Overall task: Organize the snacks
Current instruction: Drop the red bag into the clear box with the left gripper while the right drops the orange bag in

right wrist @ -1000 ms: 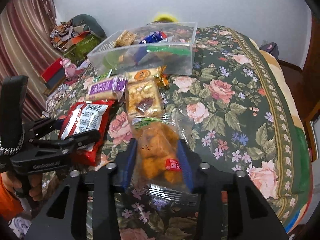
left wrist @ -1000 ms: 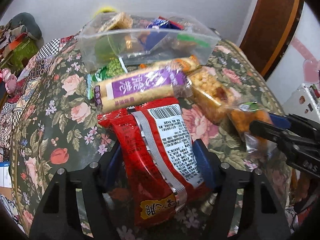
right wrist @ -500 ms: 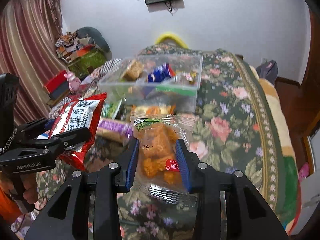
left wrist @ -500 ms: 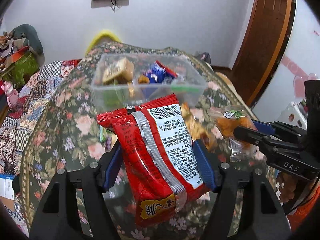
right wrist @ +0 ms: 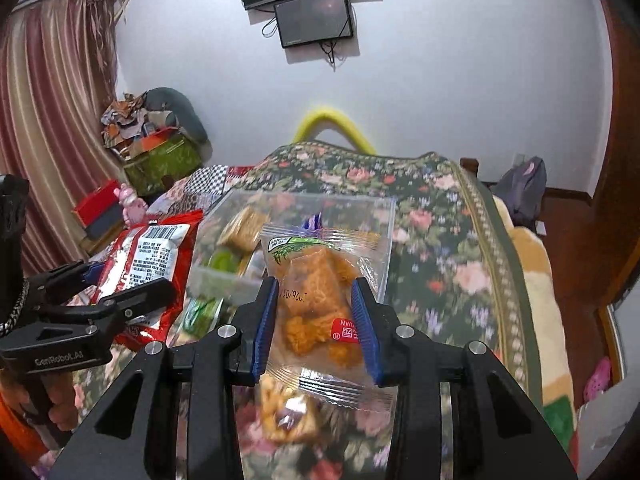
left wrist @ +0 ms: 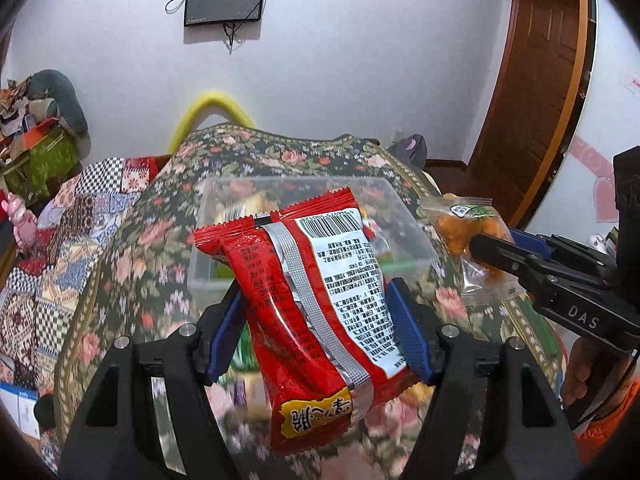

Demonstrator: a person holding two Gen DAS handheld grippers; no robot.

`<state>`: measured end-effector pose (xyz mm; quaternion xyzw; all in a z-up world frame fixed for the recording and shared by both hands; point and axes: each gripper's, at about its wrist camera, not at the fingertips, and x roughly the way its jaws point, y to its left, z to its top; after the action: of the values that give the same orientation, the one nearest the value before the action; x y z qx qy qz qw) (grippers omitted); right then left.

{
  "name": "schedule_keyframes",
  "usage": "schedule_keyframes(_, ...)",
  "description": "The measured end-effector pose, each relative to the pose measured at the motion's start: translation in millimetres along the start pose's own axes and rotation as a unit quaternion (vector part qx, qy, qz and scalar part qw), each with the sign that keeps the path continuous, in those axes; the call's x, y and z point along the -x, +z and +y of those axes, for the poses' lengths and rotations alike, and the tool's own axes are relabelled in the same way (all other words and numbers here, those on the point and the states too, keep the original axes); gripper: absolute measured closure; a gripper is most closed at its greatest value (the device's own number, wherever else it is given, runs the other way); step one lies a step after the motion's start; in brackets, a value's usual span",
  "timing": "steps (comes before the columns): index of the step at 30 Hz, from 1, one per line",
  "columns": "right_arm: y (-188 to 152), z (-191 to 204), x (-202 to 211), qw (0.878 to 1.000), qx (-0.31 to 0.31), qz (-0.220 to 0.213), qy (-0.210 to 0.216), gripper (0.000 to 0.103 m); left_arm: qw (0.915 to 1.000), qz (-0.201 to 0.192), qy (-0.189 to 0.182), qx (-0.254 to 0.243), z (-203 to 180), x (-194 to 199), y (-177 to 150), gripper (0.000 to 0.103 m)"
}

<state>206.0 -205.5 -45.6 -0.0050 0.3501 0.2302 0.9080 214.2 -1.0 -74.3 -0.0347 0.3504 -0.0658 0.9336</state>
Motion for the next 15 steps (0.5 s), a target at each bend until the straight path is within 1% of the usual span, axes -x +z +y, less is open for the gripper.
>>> schedule_keyframes(7,19,-7,-26,1.000,-0.001,-0.003,-0.009,0.068,1.0000,0.005,-0.003,-0.002,8,-37,28,0.034)
schedule_keyframes(15,31,-21,-67,1.000,-0.009,0.014,-0.017,0.068,0.9997,0.021,-0.011,-0.001,8,-82,48,0.034)
